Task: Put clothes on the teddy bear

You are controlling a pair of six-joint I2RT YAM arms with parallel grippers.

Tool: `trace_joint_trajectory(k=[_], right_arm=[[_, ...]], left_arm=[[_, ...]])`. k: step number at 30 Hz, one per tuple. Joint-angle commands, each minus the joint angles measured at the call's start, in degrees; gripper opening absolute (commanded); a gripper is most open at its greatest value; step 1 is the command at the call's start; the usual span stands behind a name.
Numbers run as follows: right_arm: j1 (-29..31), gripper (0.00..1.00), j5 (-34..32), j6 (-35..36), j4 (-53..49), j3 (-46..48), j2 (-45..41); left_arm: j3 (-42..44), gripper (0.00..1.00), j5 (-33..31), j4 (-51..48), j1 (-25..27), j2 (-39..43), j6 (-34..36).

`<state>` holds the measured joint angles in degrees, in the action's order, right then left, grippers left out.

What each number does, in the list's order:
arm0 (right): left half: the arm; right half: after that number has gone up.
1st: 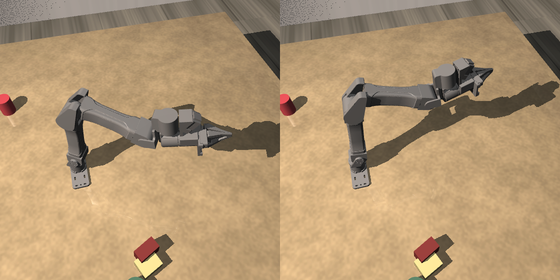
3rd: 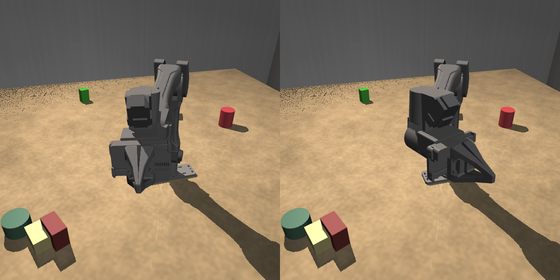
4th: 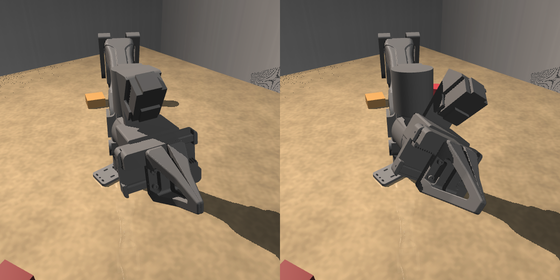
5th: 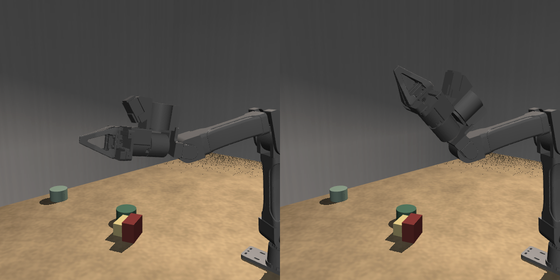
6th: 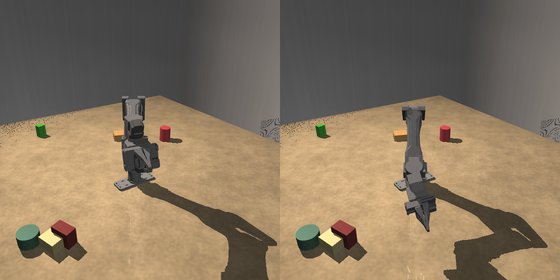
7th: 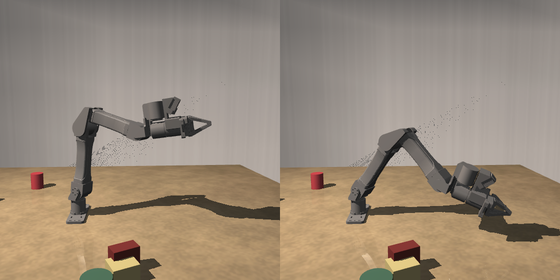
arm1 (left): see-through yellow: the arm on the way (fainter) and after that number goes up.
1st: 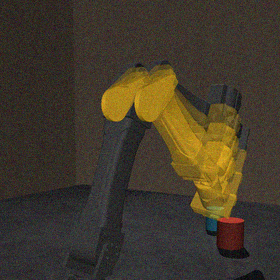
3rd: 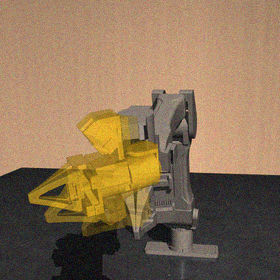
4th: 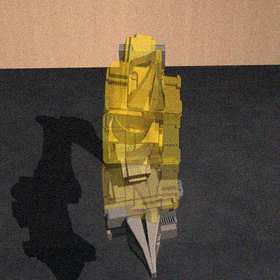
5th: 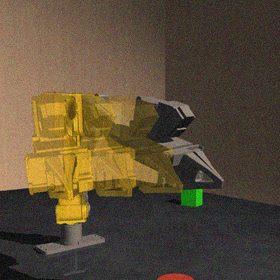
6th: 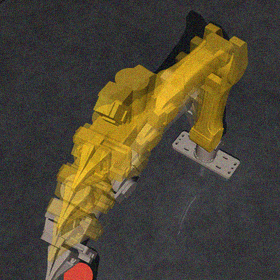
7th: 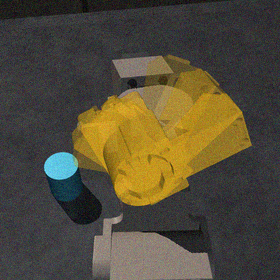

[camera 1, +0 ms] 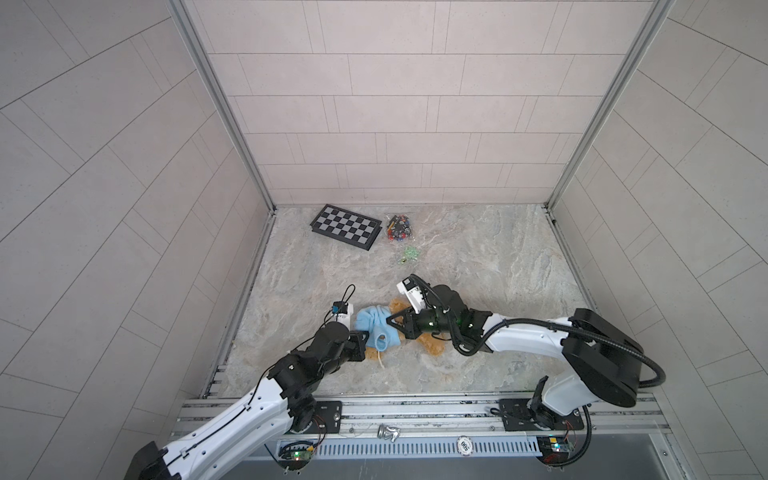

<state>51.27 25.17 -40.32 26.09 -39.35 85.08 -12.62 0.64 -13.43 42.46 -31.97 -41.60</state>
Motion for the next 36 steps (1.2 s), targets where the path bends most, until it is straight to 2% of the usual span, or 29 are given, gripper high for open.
trace_joint_trajectory(k=[1,4,11,19,24,27,30,33,36], right_arm=[[-0.3,0.00,-6.0,3.3,-5.1,0.9,-6.9],[-0.1,0.00,-8.1,4.3,-12.6,2.4,-10.8],[-0.2,0.00,-14.0,4.5,-12.4,10.7,-19.0],[-0.2,0.00,-11.6,4.1,-20.6,10.3,-20.1],[-0.8,0.00,-20.6,0.6,-23.5,18.5,-28.6],[-2.2,0.00,-21.1,0.5,-25.8,21.2,-33.0],[-2.5,0.00,-19.8,2.3,-26.9,20.4,-31.8],[-2.4,0.00,-14.2,4.1,-21.7,17.9,-24.5],[-1.0,0.00,-10.9,5.3,-22.9,11.8,-17.9]], left_arm=[[3.5,0.00,-1.1,-5.8,-2.5,1.6,-1.8],[5.2,0.00,0.2,-5.6,-4.5,3.3,-3.0],[4.5,0.00,-0.3,-7.1,-5.5,3.8,-3.2],[1.4,0.00,1.4,-7.5,-5.4,2.0,-0.6],[2.6,0.00,0.8,-7.1,-5.5,2.1,-1.6],[3.1,0.00,1.2,-6.1,-5.5,1.1,-2.0],[2.9,0.00,2.1,-4.9,-5.5,0.9,-1.8],[1.8,0.00,4.8,-2.3,-5.3,-0.4,-1.1],[0.1,0.00,8.6,0.6,-4.2,-1.2,-1.6]])
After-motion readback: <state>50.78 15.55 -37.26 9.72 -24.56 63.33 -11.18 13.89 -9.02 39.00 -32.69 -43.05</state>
